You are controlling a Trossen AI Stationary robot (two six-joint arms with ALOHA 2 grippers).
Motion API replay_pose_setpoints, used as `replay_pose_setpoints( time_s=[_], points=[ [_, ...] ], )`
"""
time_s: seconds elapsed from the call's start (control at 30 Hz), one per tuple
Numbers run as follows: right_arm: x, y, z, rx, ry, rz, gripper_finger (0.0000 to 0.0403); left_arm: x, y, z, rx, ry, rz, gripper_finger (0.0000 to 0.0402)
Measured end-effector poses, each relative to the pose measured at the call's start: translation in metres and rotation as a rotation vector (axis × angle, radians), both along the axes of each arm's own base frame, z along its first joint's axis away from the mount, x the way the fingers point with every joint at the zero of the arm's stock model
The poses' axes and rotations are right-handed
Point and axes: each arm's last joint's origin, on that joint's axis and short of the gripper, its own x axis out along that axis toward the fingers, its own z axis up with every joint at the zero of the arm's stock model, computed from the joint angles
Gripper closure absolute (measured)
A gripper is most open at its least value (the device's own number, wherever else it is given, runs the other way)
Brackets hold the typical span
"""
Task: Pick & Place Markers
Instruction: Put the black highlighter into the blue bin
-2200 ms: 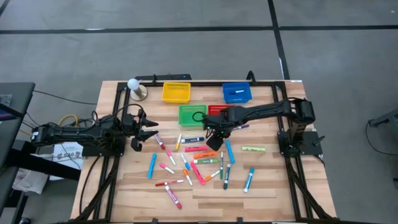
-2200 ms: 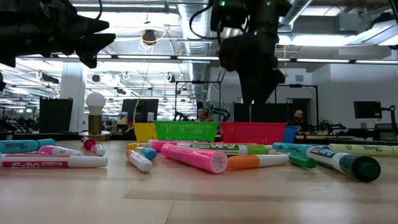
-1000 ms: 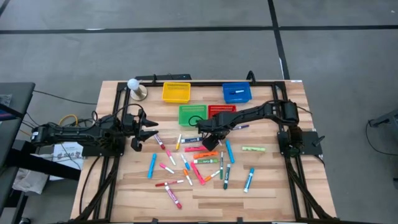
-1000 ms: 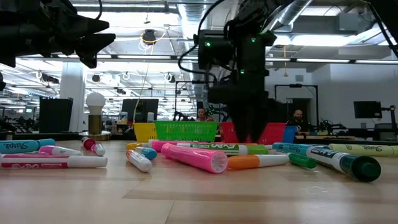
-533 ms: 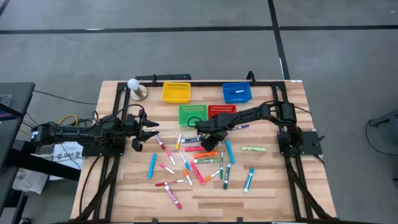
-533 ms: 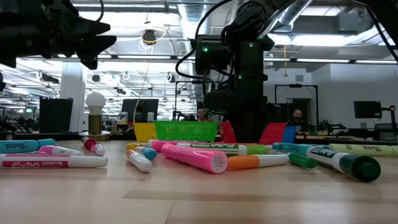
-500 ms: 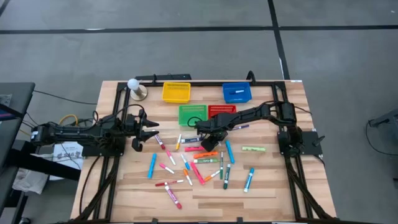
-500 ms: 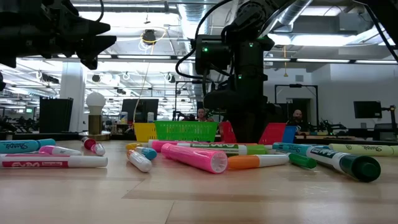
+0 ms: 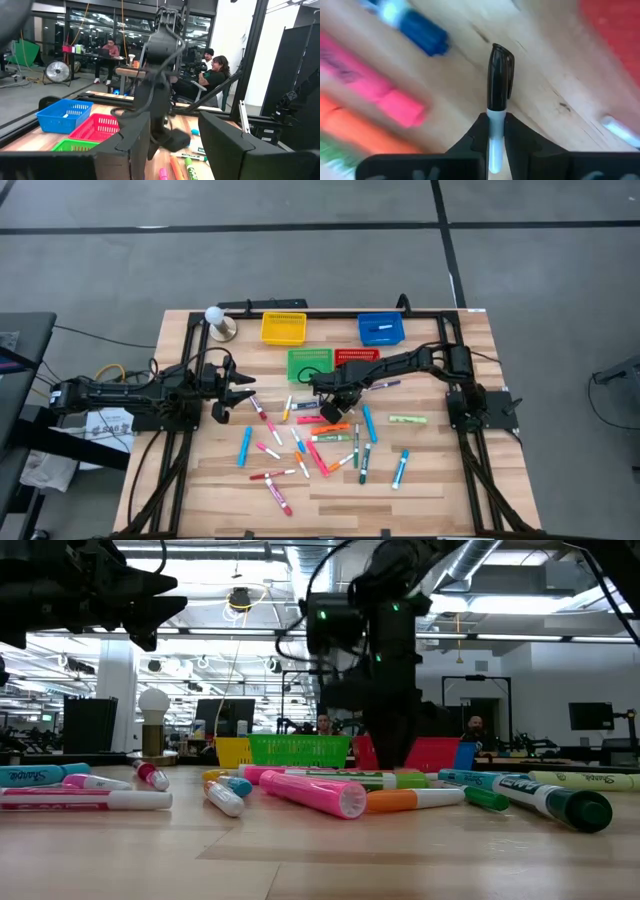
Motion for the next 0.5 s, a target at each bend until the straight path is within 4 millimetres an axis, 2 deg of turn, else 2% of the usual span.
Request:
replay_pose_setpoints(
  time_s=[0.23,0.5],
  points=[
    [0.007,0.000,0.038,0.005,0.027,0.052,0.0364,0.000,0.000,0.000,0.000,-0.001,0.000,0.0234],
    [0.009,0.003,0.104,0.071,0.028,0.251,0.0377,0.000,0.000,0.000,0.000,-0.004,0.000,0.0234]
  ],
)
